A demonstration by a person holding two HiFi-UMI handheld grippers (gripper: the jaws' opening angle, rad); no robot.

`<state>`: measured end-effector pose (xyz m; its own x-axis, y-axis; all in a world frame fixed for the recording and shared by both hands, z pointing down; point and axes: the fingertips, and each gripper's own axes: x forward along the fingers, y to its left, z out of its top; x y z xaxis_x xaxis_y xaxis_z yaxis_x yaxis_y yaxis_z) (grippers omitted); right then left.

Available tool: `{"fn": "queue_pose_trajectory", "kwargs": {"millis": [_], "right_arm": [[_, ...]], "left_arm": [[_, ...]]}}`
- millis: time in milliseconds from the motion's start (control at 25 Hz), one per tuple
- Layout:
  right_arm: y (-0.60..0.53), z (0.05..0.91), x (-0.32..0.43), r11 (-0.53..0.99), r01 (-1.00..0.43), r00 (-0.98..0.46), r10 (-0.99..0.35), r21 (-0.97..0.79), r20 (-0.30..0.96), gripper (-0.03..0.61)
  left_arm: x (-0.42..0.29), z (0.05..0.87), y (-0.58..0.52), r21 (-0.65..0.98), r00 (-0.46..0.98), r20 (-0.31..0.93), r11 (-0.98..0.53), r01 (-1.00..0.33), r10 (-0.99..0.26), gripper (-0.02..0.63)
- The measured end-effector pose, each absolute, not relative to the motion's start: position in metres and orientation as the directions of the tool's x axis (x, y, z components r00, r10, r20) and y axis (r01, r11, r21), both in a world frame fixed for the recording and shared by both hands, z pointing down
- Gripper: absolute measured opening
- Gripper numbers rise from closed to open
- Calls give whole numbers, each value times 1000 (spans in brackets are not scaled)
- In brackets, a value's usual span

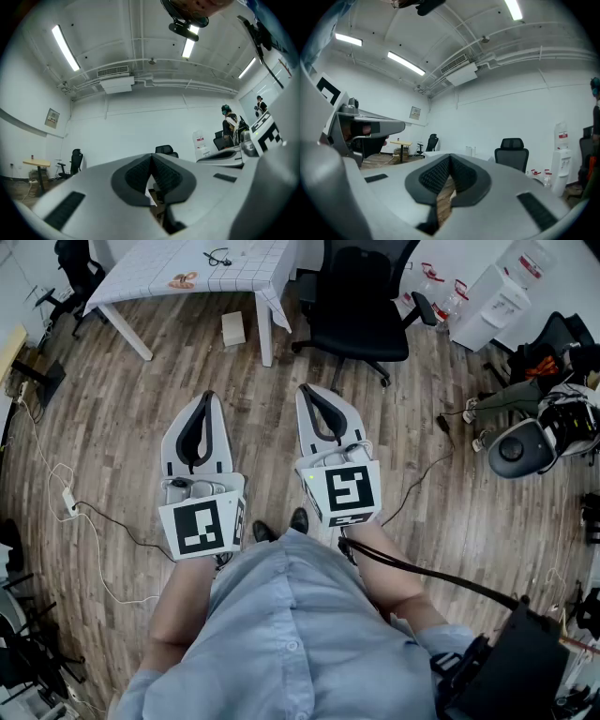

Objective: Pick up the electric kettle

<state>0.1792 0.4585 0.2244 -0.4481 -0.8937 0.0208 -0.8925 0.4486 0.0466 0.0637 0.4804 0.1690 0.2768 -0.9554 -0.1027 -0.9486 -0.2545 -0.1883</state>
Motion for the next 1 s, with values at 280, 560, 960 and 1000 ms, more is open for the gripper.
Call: {"fn": "queue_pose_trajectory", "kwargs": {"millis": [280, 560, 960, 1000], "right_arm": [[447, 229, 190, 459, -887, -458, -889, 47, 24, 0], [435, 249, 204, 454, -890, -453, -890, 28, 50, 2], [395, 263, 202, 475, -880, -474, -878, 8, 65, 2], [389, 265, 200, 475, -880, -473, -878, 10, 66, 2]], "left_arm": [[73, 171, 470, -194, 265, -97, -243, -951, -959, 0], [83, 187, 467, -193, 237, -83, -217, -957, -968, 0], [73, 204, 423, -173, 201, -42, -191, -966, -979, -1], [71, 206, 416, -172, 199, -45, -189, -967, -979, 0]]}}
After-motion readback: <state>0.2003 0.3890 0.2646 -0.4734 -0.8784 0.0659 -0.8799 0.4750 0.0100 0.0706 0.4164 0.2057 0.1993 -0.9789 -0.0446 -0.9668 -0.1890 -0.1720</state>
